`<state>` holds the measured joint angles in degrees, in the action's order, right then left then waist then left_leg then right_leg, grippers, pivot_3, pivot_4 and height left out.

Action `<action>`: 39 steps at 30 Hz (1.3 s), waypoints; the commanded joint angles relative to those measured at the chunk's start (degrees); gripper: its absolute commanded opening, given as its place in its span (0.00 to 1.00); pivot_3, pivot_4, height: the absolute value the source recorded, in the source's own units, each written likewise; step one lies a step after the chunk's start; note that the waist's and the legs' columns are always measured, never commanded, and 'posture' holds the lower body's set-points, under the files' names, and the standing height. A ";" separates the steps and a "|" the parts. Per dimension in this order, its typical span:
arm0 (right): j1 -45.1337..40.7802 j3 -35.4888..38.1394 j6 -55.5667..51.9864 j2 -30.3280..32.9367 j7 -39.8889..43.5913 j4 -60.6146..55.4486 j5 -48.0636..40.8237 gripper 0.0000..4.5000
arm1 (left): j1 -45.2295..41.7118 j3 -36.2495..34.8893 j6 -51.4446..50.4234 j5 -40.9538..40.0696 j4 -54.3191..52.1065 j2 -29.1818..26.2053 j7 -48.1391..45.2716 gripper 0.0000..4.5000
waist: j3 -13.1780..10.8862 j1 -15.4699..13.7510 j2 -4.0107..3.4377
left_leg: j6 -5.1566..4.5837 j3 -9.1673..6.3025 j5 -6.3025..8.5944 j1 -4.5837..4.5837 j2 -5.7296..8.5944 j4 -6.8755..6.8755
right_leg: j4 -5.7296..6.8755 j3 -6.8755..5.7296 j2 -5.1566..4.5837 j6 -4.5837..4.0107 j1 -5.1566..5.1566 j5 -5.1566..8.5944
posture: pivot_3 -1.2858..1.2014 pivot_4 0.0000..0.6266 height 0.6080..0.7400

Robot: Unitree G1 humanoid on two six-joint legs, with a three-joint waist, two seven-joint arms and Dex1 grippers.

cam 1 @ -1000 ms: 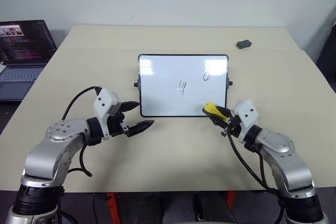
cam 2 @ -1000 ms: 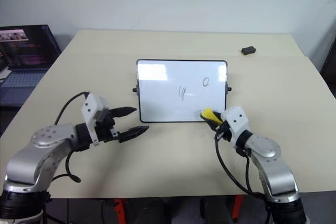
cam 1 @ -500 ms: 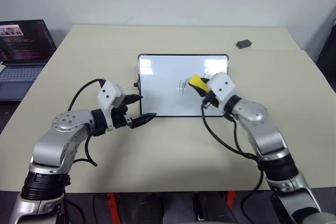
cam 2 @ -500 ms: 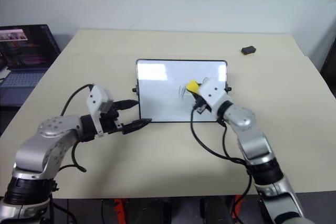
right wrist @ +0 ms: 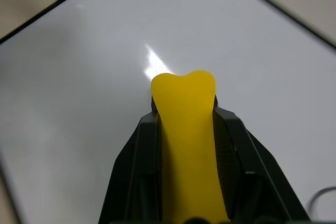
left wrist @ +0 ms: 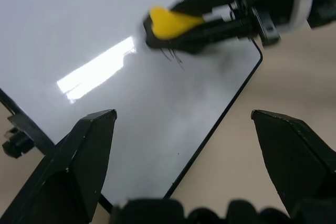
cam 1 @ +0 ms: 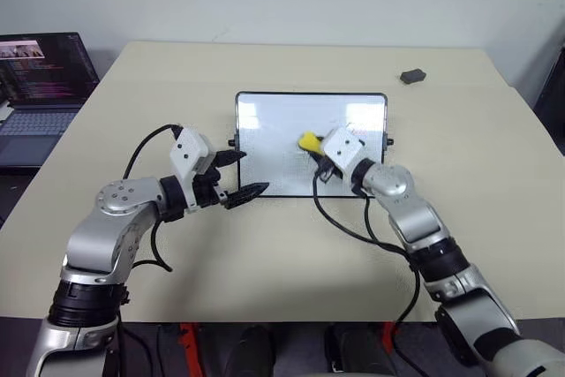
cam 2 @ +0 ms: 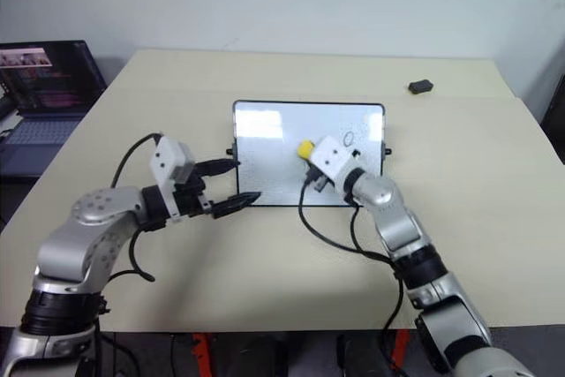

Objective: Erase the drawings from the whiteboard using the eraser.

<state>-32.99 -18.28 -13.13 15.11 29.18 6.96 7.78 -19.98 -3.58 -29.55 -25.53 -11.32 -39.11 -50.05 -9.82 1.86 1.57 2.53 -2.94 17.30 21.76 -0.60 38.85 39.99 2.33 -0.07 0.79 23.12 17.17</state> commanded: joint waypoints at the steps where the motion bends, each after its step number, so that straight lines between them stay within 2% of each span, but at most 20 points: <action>1: 3.35 -2.74 -3.49 2.97 4.25 0.40 1.56 0.22 | -0.78 -0.15 1.46 0.47 -0.49 0.18 0.12 1.00 | 0.00 0.01 0.00 | 0.00 0.00 0.00 -0.04 0.01 0.01 | 0.01 0.00 0.00 0.01 -0.04 -0.01 | 0.52 0.24 1.00; 3: 3.27 -3.16 -3.00 3.25 3.90 0.12 2.40 0.22 | -0.74 -0.03 1.72 0.68 -0.18 0.28 0.02 1.00 | -0.01 0.06 -0.01 | -0.02 0.00 -0.02 -0.16 0.02 0.02 | 0.03 0.00 0.00 0.04 -0.15 -0.05 | 0.52 0.24 1.00; 7: 1.07 -1.51 -1.98 1.96 0.90 0.89 2.36 0.22 | -0.66 -0.01 1.80 0.71 0.00 0.23 -0.21 1.00 | -0.08 0.11 -0.02 | -0.04 -0.05 -0.02 -1.02 0.02 -0.06 | -0.04 -0.03 0.03 0.03 -1.04 -0.04 | 0.52 0.24 1.00; 11: -5.05 4.05 0.37 -1.02 -5.83 2.77 0.84 0.22 | -0.04 0.06 1.81 0.61 -0.16 0.14 -0.37 1.00 | -0.13 0.25 -0.06 | -0.06 -0.01 -0.09 -0.98 0.01 -0.03 | -0.02 0.04 0.07 0.04 -0.96 -0.06 | 0.52 0.24 1.00; 16: -7.74 6.30 0.35 -3.33 -7.93 2.84 -0.40 0.22 | 0.95 0.03 1.50 0.36 -0.90 0.16 -0.38 1.00 | -0.13 0.04 -0.05 | -0.06 -0.09 -0.08 -0.82 0.00 -0.11 | -0.10 -0.01 0.06 0.01 -0.85 -0.02 | 0.52 0.24 1.00; 20: -6.69 4.05 -1.26 -4.23 -5.65 2.26 -0.05 0.22 | 1.22 -0.01 1.50 0.28 -0.99 0.16 -0.41 1.00 | -0.13 0.04 -0.06 | -0.04 -0.07 -0.03 -0.53 -0.03 -0.30 | -0.33 0.00 0.04 0.02 -0.59 0.06 | 0.52 0.24 1.00; 24: -3.16 -1.01 -2.85 -3.00 0.36 -1.07 0.62 0.22 | 1.35 -0.04 1.45 0.18 -0.98 0.21 -0.43 1.00 | -0.10 0.08 -0.04 | -0.04 -0.05 -0.03 -0.13 -0.02 -0.28 | -0.34 -0.01 0.00 0.02 -0.18 0.05 | 0.52 0.24 1.00; 28: -1.78 -1.66 -3.64 -2.61 1.08 -3.09 0.82 0.22 | 1.64 0.03 1.59 0.28 -0.89 0.31 -0.40 1.00 | -0.11 0.09 -0.05 | -0.04 -0.06 -0.03 0.11 -0.02 -0.14 | -0.09 -0.01 0.00 0.02 0.11 0.05 | 0.52 0.24 1.00; 32: -1.31 1.85 -5.34 -2.91 0.40 -6.92 -2.13 0.22 | 2.60 -0.52 1.17 -0.12 -1.37 0.80 0.51 1.00 | -0.11 0.03 -0.06 | -0.04 -0.07 -0.04 0.10 0.01 -0.06 | -0.02 -0.01 0.00 0.02 0.09 0.03 | 0.52 0.24 1.00; 37: 2.66 9.00 -13.77 -4.14 2.43 -17.96 -12.42 0.22 | 6.43 -2.35 0.31 -1.30 -3.81 1.70 2.99 1.00 | -0.11 -0.03 -0.05 | -0.04 -0.09 -0.03 0.16 -0.01 -0.10 | -0.11 -0.04 0.00 0.02 0.11 0.03 | 0.52 0.24 1.00; 39: 5.04 11.47 -16.87 -2.70 3.85 -22.41 -15.86 0.22 | 8.40 -3.10 -0.11 -1.67 -5.24 2.05 4.27 1.00 | -0.12 -0.05 -0.05 | -0.04 -0.11 -0.02 0.19 -0.02 -0.12 | -0.15 -0.04 -0.01 0.02 0.12 0.04 | 0.52 0.24 1.00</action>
<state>-28.75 -9.55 -27.79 11.50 31.88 -10.64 -4.76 -12.08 -4.49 -29.73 -26.29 -13.65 -37.32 -46.78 -9.94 1.81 1.52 2.49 -3.05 17.29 21.96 -0.62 38.72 39.81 2.29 -0.08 0.82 23.24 17.21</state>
